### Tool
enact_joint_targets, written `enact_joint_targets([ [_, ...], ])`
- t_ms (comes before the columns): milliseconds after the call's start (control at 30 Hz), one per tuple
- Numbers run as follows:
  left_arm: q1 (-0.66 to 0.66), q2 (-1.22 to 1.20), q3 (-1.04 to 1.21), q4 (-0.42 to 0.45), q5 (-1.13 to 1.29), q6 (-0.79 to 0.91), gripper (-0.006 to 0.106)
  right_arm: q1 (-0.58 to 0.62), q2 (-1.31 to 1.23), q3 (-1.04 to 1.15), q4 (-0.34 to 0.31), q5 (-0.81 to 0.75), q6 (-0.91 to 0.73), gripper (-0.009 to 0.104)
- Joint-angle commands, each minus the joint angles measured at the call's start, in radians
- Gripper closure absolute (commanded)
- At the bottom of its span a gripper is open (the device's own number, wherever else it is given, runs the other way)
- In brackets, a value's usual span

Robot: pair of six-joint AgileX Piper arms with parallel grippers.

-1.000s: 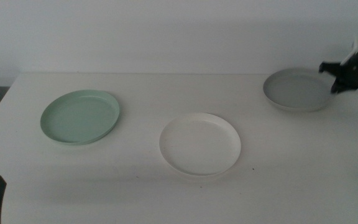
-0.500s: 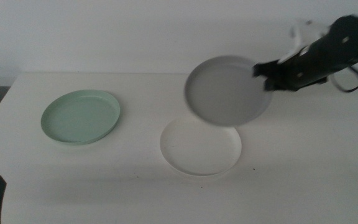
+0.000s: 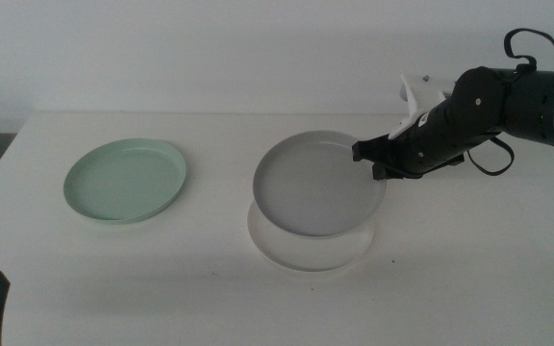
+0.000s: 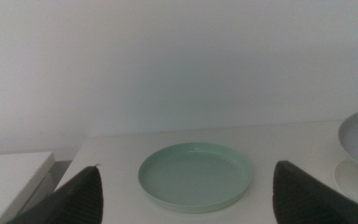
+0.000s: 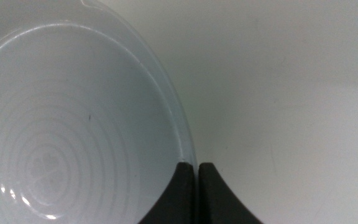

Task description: Stack the three bowls on top of each other.

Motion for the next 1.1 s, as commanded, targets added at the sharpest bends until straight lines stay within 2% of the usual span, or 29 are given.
enact_joint_targets([
  [0, -0.004, -0.004, -0.001, -0.002, -0.014, -0.001, 0.007, 0.010, 0.000, 0.006, 0.005, 0.002, 0.001, 0.098],
  [700, -0.004, -0.004, -0.001, -0.002, -0.014, 0.002, 0.007, 0.041, 0.000, 0.092, 0.007, -0.101, 0.009, 0.095],
  [933, -0.004, -0.004, -0.001, -0.002, -0.014, 0.002, 0.007, 0.041, 0.000, 0.092, 0.007, -0.097, 0.012, 0.073],
  [1000, -0.004, -0.004, -0.001, -0.002, -0.014, -0.001, 0.007, 0.041, -0.002, 0.090, 0.005, -0.089, 0.000, 0.057],
  [1033, -0.004, -0.004, -0.001, -0.002, -0.014, -0.001, 0.007, 0.041, -0.002, 0.081, 0.000, -0.068, -0.007, 0.044],
  [1067, -0.004, -0.004, -0.001, -0.002, -0.014, -0.001, 0.007, 0.041, -0.002, 0.069, 0.000, -0.039, -0.019, 0.025],
])
